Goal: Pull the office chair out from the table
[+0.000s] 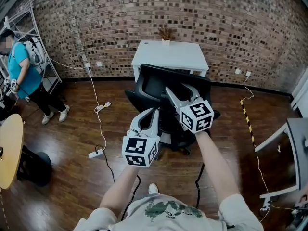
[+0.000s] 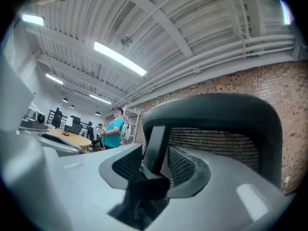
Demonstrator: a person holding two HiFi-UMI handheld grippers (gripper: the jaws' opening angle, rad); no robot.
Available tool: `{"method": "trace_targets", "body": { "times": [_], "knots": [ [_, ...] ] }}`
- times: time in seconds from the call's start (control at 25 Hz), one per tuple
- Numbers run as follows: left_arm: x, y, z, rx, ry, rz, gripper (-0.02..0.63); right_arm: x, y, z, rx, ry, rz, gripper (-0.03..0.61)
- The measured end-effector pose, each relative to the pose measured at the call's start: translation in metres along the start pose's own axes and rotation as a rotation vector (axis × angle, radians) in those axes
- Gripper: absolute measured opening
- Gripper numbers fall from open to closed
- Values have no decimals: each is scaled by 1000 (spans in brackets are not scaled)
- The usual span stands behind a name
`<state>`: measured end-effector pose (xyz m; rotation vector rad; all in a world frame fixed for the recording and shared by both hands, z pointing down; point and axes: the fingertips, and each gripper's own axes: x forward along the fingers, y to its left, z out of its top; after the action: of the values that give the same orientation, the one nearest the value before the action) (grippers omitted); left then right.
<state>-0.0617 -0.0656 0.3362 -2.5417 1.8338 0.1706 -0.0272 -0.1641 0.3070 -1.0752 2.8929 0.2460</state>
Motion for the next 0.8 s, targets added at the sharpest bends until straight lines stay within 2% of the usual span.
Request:
{"method": "trace_targets", "body": {
  "times": [0.4, 0.8],
  "knots": [
    [-4, -21, 4, 4, 4, -29, 15, -30, 8, -1, -15, 18, -13, 154],
    [-29, -59, 0, 8, 5, -50, 15, -86, 35, 6, -9, -18, -20, 153]
  ]
}}
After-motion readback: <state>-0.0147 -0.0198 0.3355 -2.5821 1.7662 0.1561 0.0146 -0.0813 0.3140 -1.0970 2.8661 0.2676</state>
